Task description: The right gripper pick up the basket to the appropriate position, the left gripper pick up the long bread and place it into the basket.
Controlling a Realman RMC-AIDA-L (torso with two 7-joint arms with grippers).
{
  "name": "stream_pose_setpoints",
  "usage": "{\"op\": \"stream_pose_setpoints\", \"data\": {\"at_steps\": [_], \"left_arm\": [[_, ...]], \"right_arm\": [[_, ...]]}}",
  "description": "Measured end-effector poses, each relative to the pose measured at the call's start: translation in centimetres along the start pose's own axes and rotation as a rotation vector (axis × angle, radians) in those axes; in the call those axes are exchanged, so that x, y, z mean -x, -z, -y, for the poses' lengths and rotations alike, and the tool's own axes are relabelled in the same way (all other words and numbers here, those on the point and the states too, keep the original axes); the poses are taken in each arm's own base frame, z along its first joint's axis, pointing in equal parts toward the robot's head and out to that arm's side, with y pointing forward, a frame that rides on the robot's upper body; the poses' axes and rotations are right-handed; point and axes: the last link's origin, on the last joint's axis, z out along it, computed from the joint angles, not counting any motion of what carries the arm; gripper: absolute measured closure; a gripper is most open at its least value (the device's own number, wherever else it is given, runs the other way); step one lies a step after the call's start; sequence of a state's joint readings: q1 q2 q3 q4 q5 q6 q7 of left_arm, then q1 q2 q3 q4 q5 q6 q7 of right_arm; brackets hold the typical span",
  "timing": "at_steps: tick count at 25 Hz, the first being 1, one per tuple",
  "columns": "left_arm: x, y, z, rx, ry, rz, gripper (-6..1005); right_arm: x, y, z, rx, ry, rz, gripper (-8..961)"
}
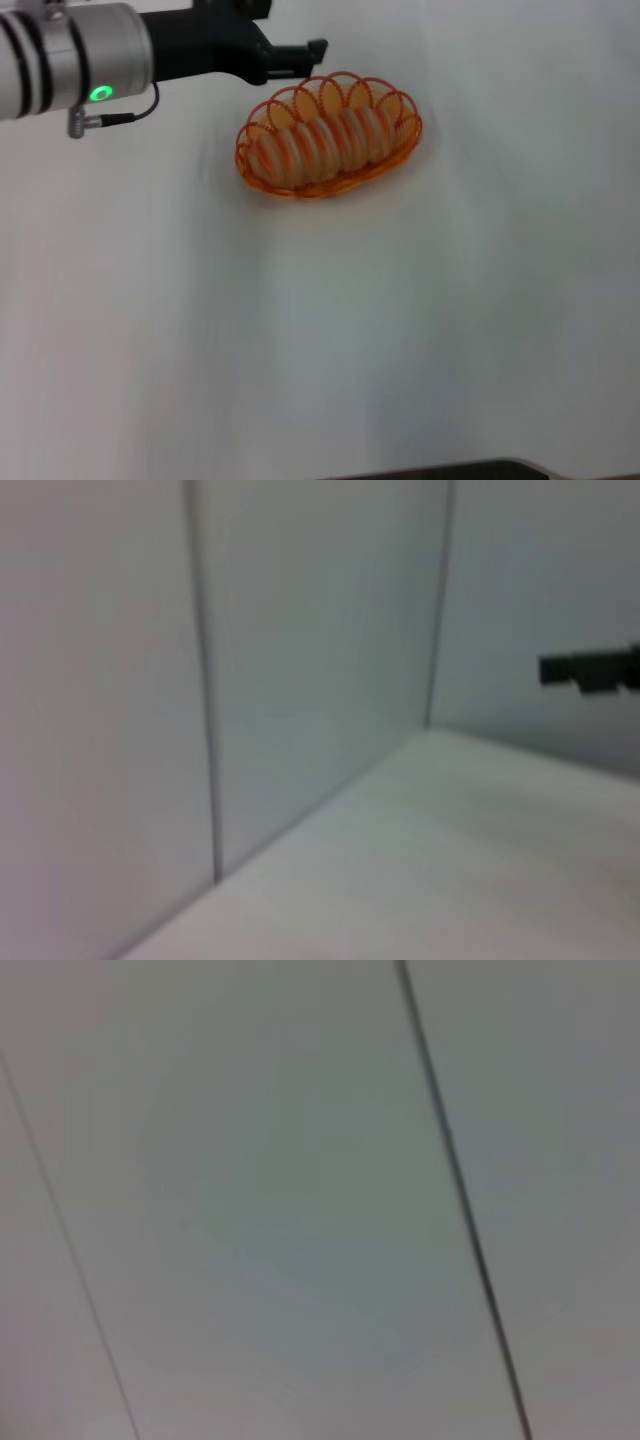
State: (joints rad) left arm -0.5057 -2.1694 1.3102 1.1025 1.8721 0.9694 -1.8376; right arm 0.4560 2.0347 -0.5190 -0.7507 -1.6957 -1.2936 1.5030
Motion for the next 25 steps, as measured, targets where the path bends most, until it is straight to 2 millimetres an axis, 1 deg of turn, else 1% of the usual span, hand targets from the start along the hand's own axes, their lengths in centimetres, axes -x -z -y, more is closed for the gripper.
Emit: {"op": "stream_pose_setpoints", "data": {"at_steps": [3, 4, 5, 11, 13, 17, 25], "left_arm": [[0.2, 1.4, 0.7, -0.017, 0.073, -0.113, 127], [0.2, 1.4, 0.7, -0.017, 0.073, -0.113, 126], [0.8, 2.8, 1.1, -0.021, 0.134, -0.209, 126], [2.8, 5.6, 1.7, -0.014, 0.204, -0.363, 127], [4.0, 6.8, 2.2, -0.02, 0.241, -0.413, 127], [5.4, 8.0, 2.4, -0.03, 0.27, -0.456, 128], [7.8, 9.2, 1.9, -0.064, 0.254, -0.439, 127]], "right_arm": [[0.1, 0.1, -0.9, 0.044, 0.065, 0.045, 114], [0.1, 0.1, -0.9, 0.044, 0.065, 0.045, 115], [0.1, 0.1, -1.1, 0.051, 0.078, 0.055, 115], [-0.2, 0.5, -1.6, 0.027, 0.114, 0.142, 115], [-0.3, 0.6, -1.6, 0.02, 0.107, 0.155, 115], [-0.6, 1.0, -1.6, 0.015, 0.099, 0.168, 115], [-1.7, 1.6, -1.9, 0.011, 0.11, 0.208, 115]]}}
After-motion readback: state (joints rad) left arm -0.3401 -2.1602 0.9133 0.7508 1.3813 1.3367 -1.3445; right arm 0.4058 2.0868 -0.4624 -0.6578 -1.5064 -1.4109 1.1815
